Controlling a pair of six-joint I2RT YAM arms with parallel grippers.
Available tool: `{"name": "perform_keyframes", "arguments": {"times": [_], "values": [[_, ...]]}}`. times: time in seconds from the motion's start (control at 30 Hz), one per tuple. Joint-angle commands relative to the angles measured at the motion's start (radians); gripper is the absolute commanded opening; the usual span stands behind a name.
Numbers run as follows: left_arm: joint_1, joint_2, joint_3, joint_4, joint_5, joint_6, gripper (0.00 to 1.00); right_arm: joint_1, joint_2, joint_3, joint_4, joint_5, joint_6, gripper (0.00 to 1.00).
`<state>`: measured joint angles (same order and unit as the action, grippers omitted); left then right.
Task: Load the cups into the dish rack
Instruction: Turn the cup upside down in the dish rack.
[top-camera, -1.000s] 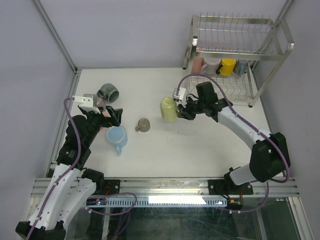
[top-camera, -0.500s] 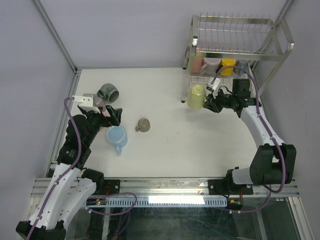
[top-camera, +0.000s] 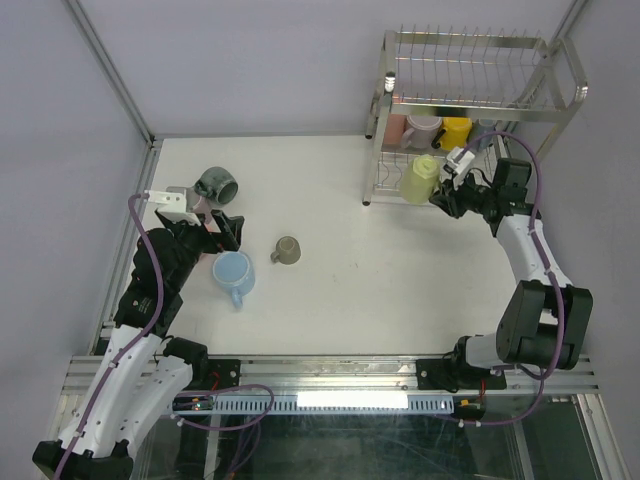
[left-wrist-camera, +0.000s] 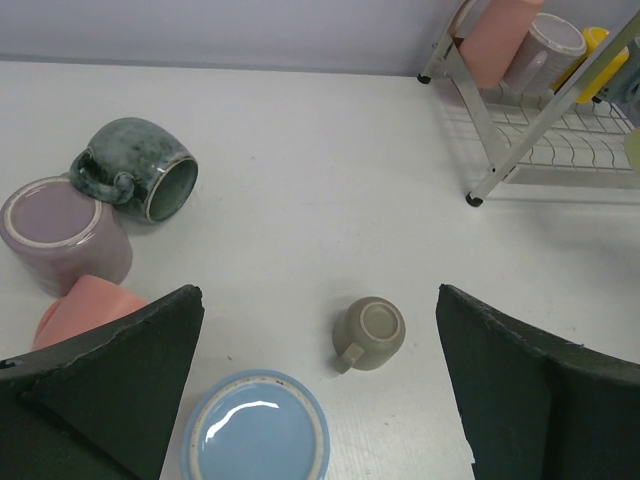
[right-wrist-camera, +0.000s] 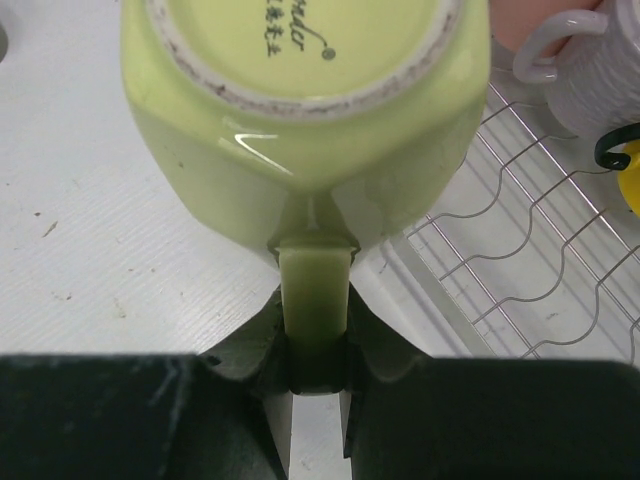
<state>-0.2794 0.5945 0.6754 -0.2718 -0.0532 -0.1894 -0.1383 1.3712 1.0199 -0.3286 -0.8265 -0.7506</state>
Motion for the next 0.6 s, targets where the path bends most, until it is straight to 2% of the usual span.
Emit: {"name": "perform_keyframes", "arguments": {"times": [0.0, 0.37, 0.57], "values": [[0.012, -0.001, -0.002, 0.004, -0.016, 0.009, 0.99, -0.005, 0.016, -0.012, 0.255, -0.046, 0.077, 0.00], [0.014, -0.003, -0.001, 0.003, -0.020, 0.010, 0.99, -0.004, 0.166, -0.011, 0.578, 0.018, 0.322, 0.00], [0.015, 0.001, -0.001, 0.003, -0.020, 0.010, 0.99, 0.013, 0.266, 0.014, 0.694, 0.077, 0.404, 0.00]]}}
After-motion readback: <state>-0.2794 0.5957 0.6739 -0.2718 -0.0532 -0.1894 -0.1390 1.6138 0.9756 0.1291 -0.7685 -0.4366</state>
